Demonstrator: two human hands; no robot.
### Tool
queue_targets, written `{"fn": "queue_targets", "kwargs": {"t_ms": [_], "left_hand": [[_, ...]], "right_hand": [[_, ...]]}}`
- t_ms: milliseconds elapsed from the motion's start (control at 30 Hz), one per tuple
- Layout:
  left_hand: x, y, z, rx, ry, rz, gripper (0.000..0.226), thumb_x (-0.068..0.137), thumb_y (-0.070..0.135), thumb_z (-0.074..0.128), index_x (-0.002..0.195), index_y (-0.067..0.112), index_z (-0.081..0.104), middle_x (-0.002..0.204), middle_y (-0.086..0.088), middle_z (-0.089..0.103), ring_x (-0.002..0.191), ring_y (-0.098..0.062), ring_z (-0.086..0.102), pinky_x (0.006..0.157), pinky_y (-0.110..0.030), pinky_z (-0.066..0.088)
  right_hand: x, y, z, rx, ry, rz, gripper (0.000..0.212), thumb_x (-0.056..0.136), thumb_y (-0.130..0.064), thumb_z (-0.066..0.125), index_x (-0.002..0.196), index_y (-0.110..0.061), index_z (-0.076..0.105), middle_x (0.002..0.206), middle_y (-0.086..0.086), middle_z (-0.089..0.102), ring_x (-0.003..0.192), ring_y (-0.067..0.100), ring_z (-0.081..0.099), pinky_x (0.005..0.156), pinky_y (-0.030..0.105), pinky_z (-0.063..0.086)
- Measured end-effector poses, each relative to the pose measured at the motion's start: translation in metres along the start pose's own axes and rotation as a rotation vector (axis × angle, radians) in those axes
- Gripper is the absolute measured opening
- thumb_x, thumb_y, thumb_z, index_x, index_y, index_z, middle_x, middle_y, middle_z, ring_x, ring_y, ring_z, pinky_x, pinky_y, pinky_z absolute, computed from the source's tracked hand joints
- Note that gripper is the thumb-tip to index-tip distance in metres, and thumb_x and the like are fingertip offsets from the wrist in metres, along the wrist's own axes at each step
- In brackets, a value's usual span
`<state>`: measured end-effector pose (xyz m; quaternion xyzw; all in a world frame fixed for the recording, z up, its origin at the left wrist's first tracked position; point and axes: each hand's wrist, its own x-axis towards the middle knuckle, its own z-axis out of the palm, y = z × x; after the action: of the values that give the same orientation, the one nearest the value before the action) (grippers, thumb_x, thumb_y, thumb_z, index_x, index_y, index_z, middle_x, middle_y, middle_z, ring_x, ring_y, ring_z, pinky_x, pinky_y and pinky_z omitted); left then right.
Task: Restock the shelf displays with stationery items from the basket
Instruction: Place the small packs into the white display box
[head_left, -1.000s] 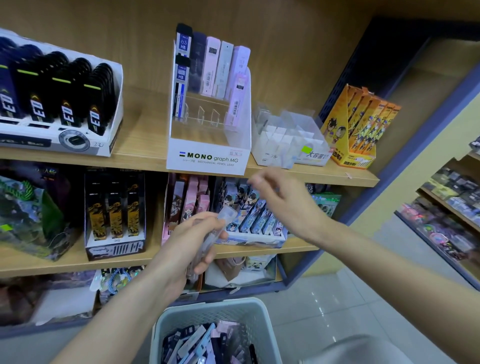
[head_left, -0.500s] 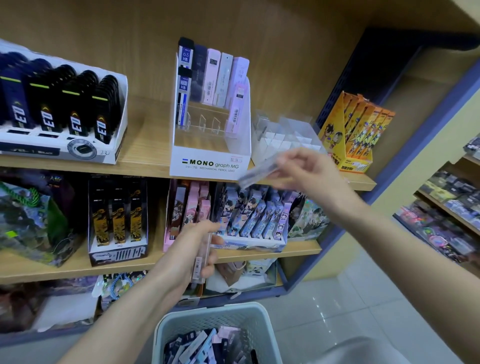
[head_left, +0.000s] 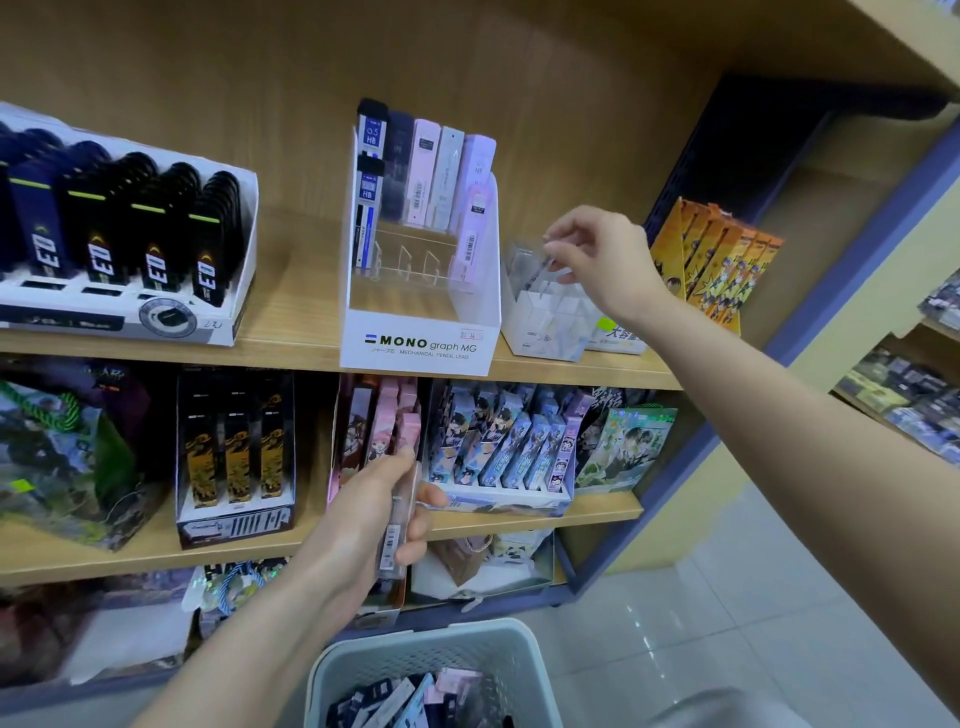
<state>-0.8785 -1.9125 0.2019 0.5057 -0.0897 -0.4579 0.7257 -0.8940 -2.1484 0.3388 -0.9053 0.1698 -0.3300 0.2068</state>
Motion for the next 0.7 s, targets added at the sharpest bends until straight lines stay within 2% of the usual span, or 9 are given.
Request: {"fn": "queue_targets", "kwargs": {"t_ms": [100,200,300,367,467,533,600,700], "left_hand": [[0.001,0.0,0.0,-0.01,0.012,-0.007,0.02,0.102,0.022,0.035,0.103,0.003,0.041,0.054,-0.006,0.05,0.033,-0.011,0.033,0.032,-0.017,0.025],[0.005,-0.003,-0.002,0.079,0.024,0.007,0.015,0.099,0.011,0.035,0.104,0.0,0.043,0.056,-0.006,0.047,0.039,-0.013,0.037,0.037,-0.021,0.032],[0.006,-0.003,-0.002,0.141,0.048,0.044,0.017,0.1,0.007,0.036,0.112,0.0,0.044,0.072,-0.009,0.05,0.052,-0.014,0.047,0.045,-0.024,0.043],[0.004,-0.002,-0.001,0.156,0.047,0.08,0.014,0.101,0.013,0.04,0.112,0.01,0.048,0.083,-0.008,0.054,0.058,-0.014,0.052,0.048,-0.024,0.048],[0.001,-0.001,0.0,0.252,0.005,0.136,0.015,0.099,0.027,0.045,0.11,0.021,0.054,0.082,-0.005,0.055,0.047,-0.009,0.045,0.039,-0.02,0.036],[0.002,-0.002,0.001,0.263,0.016,0.159,0.012,0.099,0.024,0.045,0.106,0.019,0.053,0.078,-0.005,0.055,0.044,-0.008,0.038,0.036,-0.018,0.026],[0.004,-0.001,0.002,0.246,0.043,0.15,0.005,0.099,0.013,0.042,0.098,0.012,0.047,0.079,-0.008,0.056,0.045,-0.01,0.036,0.036,-0.019,0.023],[0.005,-0.002,0.006,0.27,0.055,0.152,0.008,0.097,0.002,0.038,0.092,0.009,0.039,0.081,-0.012,0.056,0.043,-0.01,0.038,0.036,-0.02,0.024]], "right_hand": [[0.003,0.002,0.007,-0.057,-0.082,0.013,0.005,0.087,-0.004,0.064,0.09,-0.005,0.067,0.076,0.001,0.063,0.069,0.01,0.061,0.066,0.022,0.057],[0.006,0.004,0.014,-0.067,-0.084,0.038,0.005,0.085,-0.002,0.067,0.09,-0.005,0.066,0.084,0.01,0.064,0.07,0.014,0.059,0.066,0.023,0.057],[0.007,0.007,0.019,-0.117,-0.031,0.039,0.013,0.083,-0.008,0.071,0.094,-0.009,0.063,0.089,0.005,0.059,0.077,0.017,0.058,0.069,0.027,0.054],[0.006,0.007,0.021,-0.205,0.026,0.011,0.019,0.084,-0.015,0.071,0.1,-0.011,0.062,0.096,0.0,0.055,0.078,0.014,0.055,0.069,0.023,0.044],[-0.007,0.0,0.021,-0.215,0.152,-0.029,0.014,0.092,-0.018,0.059,0.104,-0.011,0.059,0.1,-0.002,0.049,0.073,0.004,0.047,0.072,0.019,0.04],[-0.027,-0.008,0.021,-0.143,0.221,-0.067,0.009,0.095,-0.015,0.052,0.103,-0.012,0.056,0.095,-0.005,0.048,0.069,-0.001,0.045,0.068,0.015,0.038],[-0.055,-0.017,0.024,-0.068,0.183,-0.086,0.006,0.097,-0.015,0.048,0.1,-0.017,0.053,0.088,-0.012,0.048,0.066,-0.002,0.045,0.065,0.012,0.038],[-0.1,-0.027,0.033,0.019,-0.063,-0.025,0.006,0.098,-0.02,0.047,0.097,-0.022,0.053,0.085,-0.013,0.054,0.066,-0.003,0.047,0.062,0.01,0.038]]}}
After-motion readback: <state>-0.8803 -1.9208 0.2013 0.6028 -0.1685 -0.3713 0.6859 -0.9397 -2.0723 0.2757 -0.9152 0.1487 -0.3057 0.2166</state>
